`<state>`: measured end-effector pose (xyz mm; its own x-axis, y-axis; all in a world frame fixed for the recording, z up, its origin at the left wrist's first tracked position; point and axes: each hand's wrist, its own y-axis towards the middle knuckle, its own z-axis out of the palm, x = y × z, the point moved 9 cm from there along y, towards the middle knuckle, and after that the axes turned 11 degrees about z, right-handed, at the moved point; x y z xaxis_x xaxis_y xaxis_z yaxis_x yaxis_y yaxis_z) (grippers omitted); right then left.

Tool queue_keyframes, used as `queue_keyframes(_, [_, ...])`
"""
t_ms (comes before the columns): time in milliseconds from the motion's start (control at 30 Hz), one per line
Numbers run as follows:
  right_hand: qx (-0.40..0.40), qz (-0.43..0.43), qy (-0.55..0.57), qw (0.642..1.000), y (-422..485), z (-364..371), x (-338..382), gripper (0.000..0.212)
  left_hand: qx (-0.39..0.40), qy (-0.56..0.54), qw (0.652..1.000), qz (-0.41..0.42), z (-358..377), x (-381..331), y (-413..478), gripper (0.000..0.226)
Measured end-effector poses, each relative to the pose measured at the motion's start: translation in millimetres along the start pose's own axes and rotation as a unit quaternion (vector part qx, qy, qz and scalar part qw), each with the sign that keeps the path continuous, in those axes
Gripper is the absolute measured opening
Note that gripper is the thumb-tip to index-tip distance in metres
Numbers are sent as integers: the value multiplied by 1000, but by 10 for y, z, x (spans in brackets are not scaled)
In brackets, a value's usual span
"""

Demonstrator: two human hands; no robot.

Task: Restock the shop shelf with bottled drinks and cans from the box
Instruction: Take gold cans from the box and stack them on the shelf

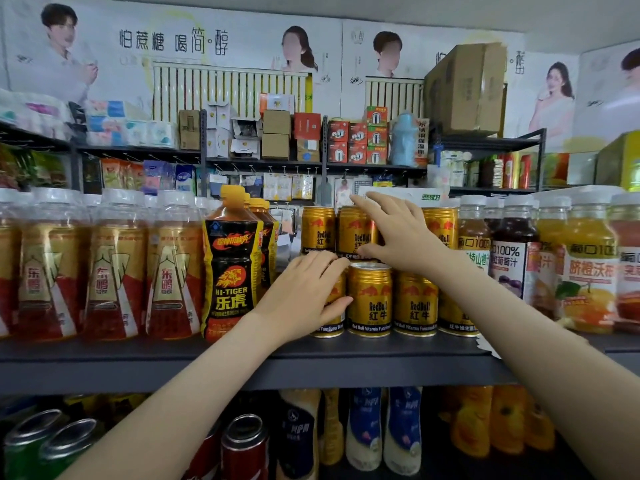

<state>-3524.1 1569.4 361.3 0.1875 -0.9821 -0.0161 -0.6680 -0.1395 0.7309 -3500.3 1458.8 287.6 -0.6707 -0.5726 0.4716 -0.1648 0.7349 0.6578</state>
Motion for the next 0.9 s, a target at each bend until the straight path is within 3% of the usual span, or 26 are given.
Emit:
queue_keyframes(133, [-64, 22, 144, 987, -274, -252, 85, 67, -59, -36, 994, -89, -204, -18, -86, 60])
queue_keyframes(267, [-102, -18, 236, 966, -747, -428, 353, 53, -161, -65, 964, -202, -552, -168, -396, 46])
queue_keyframes(400, [-92, -58, 328, 938, -1357, -420, 704, 41, -171, -88, 945, -265, -725, -534, -913, 35])
queue_keyframes(600, [46, -109, 420, 900, -2319, 172, 1468, 33, -70, -75, 908, -407, -831, -1178, -2178, 34])
queue_keyframes(767, [196, -146, 466, 850, -3170, 727, 2480, 34, 41, -55, 829, -556, -1049, -1663, -3595, 35])
queue_keyframes(900, [275, -191, 463, 821, -3713, 1036, 3364, 36, 111, -15, 777, -619, -1397, -1923, -4593, 33])
